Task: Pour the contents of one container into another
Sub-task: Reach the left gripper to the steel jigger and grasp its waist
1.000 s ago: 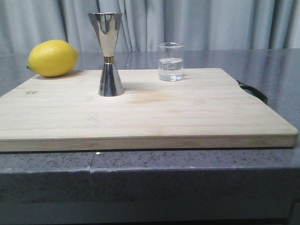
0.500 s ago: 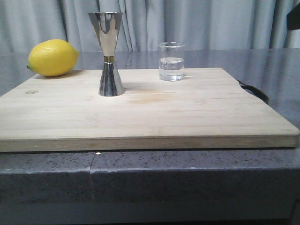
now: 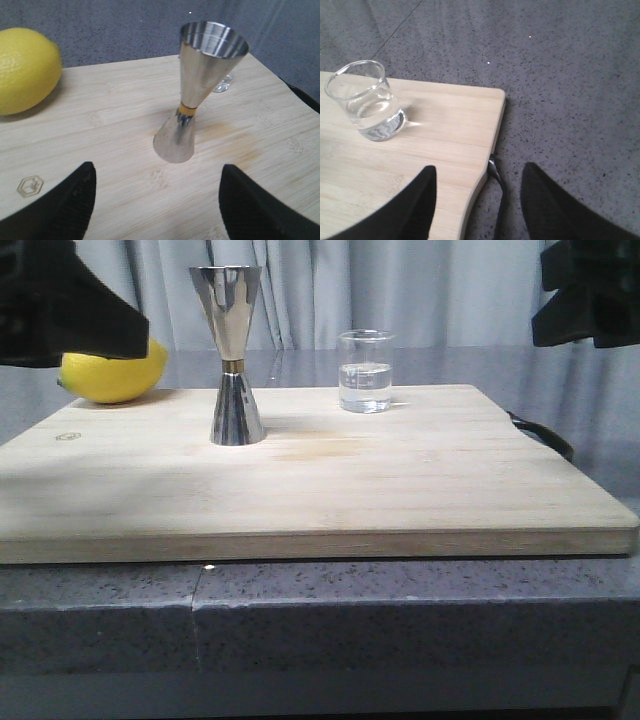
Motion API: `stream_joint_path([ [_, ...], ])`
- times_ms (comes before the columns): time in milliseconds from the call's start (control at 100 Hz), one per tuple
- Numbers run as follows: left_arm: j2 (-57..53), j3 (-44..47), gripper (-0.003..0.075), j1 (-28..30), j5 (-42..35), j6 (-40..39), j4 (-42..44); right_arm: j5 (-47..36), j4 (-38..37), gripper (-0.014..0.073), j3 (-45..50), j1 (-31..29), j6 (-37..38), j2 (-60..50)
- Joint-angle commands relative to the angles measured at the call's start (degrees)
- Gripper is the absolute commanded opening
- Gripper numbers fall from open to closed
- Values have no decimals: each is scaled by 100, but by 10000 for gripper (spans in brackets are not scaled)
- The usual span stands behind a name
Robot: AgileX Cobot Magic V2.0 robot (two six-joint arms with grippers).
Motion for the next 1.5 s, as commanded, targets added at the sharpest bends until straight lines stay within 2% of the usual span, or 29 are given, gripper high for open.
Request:
stream_joint_path([
  [0, 223, -211, 505, -254, -978, 24, 99, -517, -66, 346, -215, 6, -63, -95],
  [260, 1197, -211, 505, -726, -2302, 10, 262, -566, -66, 346, -215, 6, -63, -95],
  [380, 1491, -211, 505, -878, -2769, -233, 495, -566, -66, 346, -215, 6, -63, -95],
  [740, 2000, -223, 505, -891, -3793, -865, 943, -623, -66, 346, -215, 6, -63, -95],
  [1490, 2861, -857, 495, -880, -4075, -945, 1116, -645, -66, 346, -215, 6, -63, -95],
])
